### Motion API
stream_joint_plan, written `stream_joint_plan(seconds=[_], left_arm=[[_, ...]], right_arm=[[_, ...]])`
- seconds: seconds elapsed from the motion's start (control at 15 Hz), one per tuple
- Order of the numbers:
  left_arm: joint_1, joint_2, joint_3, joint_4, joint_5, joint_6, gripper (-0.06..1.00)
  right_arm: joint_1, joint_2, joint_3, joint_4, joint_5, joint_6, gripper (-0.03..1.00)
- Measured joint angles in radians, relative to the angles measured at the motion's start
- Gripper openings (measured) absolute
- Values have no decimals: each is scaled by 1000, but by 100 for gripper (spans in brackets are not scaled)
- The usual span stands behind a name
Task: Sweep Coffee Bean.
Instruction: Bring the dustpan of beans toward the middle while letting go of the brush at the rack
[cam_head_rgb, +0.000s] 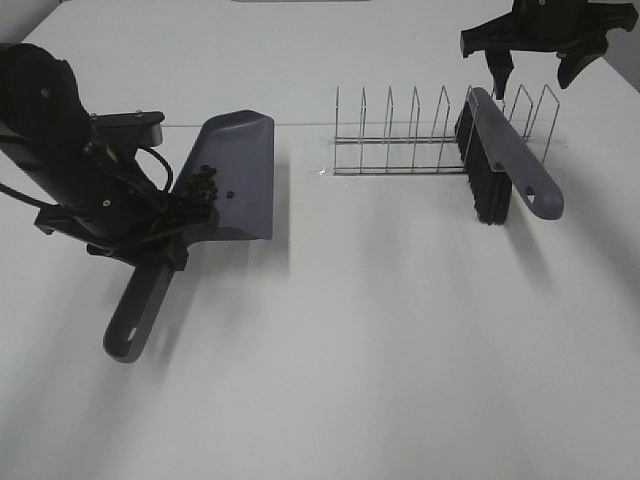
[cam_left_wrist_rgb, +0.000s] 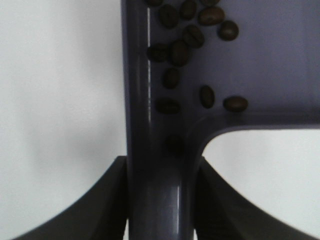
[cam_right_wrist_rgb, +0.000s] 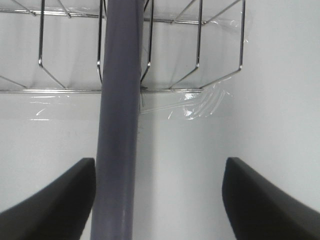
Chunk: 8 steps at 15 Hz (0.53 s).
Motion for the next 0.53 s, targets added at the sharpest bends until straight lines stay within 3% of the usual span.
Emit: stream_joint_plan(seconds=[0.2, 0.53], left_arm=[[-81, 33, 0, -31, -40, -16, 36], [-92, 142, -12, -39, -42, -19, 36]], right_arm=[[0, -5, 0, 3, 26, -4, 68], [0, -5, 0, 10, 29, -4, 68]])
